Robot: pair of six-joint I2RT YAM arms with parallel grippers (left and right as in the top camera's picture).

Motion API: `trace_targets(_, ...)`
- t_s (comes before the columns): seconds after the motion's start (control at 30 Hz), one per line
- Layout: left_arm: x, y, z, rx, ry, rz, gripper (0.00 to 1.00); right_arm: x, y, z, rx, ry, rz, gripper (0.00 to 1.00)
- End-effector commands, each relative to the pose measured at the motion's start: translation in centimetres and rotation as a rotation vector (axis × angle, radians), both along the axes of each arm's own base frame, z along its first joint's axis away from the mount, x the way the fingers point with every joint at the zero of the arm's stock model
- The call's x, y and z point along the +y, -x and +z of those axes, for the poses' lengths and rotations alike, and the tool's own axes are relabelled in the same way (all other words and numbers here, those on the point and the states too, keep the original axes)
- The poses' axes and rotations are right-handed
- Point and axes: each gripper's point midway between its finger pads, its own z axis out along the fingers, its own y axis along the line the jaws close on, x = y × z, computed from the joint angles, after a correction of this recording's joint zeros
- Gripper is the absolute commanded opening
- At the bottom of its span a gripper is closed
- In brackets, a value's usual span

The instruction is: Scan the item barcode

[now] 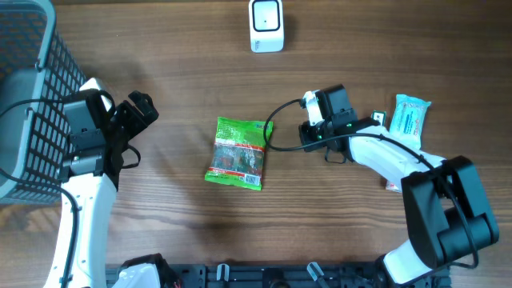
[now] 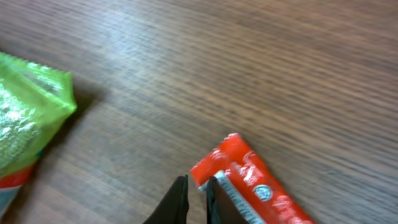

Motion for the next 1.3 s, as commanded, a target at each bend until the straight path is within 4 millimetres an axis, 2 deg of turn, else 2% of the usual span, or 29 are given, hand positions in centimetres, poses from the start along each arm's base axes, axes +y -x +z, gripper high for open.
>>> trace_targets(0.0, 0.3, -0.2, 0.3, -0.007, -0.017, -0.003, 1.0, 1.2, -0.5, 5.1, -0.061, -0.042, 0.123, 0.26)
trace_targets(0.07, 0.3, -0.2, 0.3, -0.007, -0.017, -0.002, 1.0, -0.4, -0.3, 7.4, -0.096, 0.034, 0.132, 0.38)
trace_targets(0.1, 0.3, -0.2, 0.3, -0.007, -0.017, -0.003, 1.0, -2.1, -0.3, 8.1, -0.125, 0.115, 0.119, 0.46)
trace_targets(0.17, 0.3, -0.2, 0.3, -0.007, -0.017, -0.002, 1.0, -5.9, -0.8, 8.7, -0.156, 0.301, 0.034, 0.47)
trace_targets(0.2, 0.3, -0.2, 0.3, -0.007, -0.017, -0.003, 1.0, -6.8, -0.8, 8.5, -0.153, 0.344, 0.019, 0.48)
trace_targets(0.3, 0.3, -0.2, 0.3, -0.007, -0.017, -0.002, 1.0, -8.0, 0.1, 6.2, -0.108, 0.438, 0.142, 0.54)
trace_targets(0.33, 0.3, -0.2, 0.3, -0.007, -0.017, -0.003, 1.0, -8.3, 0.7, 4.8, -0.082, 0.47, 0.207, 0.52)
trace_targets(0.4, 0.3, -0.2, 0.3, -0.007, -0.017, -0.003, 1.0, -9.0, 1.3, 2.9, -0.033, 0.495, 0.217, 0.51)
trace_targets(0.47, 0.3, -0.2, 0.3, -0.007, -0.017, -0.003, 1.0, -9.5, 2.2, 0.7, 0.046, 0.498, 0.198, 0.46)
trace_targets(0.53, 0.3, -0.2, 0.3, -0.007, -0.017, -0.003, 1.0, -9.6, 3.0, -0.6, 0.102, 0.497, 0.206, 0.45)
trace_targets(0.6, 0.3, -0.2, 0.3, -0.007, -0.017, -0.003, 1.0, -9.7, 3.6, -1.3, 0.137, 0.497, 0.211, 0.34)
trace_targets(0.67, 0.3, -0.2, 0.3, -0.007, -0.017, -0.003, 1.0, -8.8, 4.1, -1.5, 0.159, 0.44, 0.202, 0.26)
trace_targets(0.73, 0.3, -0.2, 0.3, -0.007, -0.017, -0.003, 1.0, -6.8, 4.6, -1.6, 0.183, 0.312, 0.199, 0.3)
trace_targets(0.8, 0.3, -0.2, 0.3, -0.007, -0.017, -0.003, 1.0, -4.6, 5.4, -1.4, 0.221, 0.174, 0.185, 0.4)
trace_targets(0.9, 0.3, -0.2, 0.3, -0.007, -0.017, -0.003, 1.0, -2.5, 6.5, -0.9, 0.274, 0.034, 0.186, 0.44)
trace_targets(0.93, 0.3, -0.2, 0.3, -0.007, -0.017, -0.003, 1.0, -2.3, 6.7, -0.7, 0.284, 0.02, 0.19, 0.44)
trace_targets(1.03, 0.3, -0.2, 0.3, -0.007, -0.017, -0.003, 1.0, -1.9, 5.5, 1.2, 0.267, 0.017, 0.19, 0.47)
trace_targets(1.13, 0.3, -0.2, 0.3, -0.007, -0.017, -0.003, 1.0, -1.7, 4.2, 4.0, 0.222, 0.016, 0.189, 0.51)
trace_targets(1.2, 0.3, -0.2, 0.3, -0.007, -0.017, -0.003, 1.0, -2.1, 3.7, 4.5, 0.2, 0.044, 0.18, 0.52)
trace_targets(1.27, 0.3, -0.2, 0.3, -0.007, -0.017, -0.003, 1.0, -3.9, 3.9, 3.9, 0.213, 0.141, 0.145, 0.52)
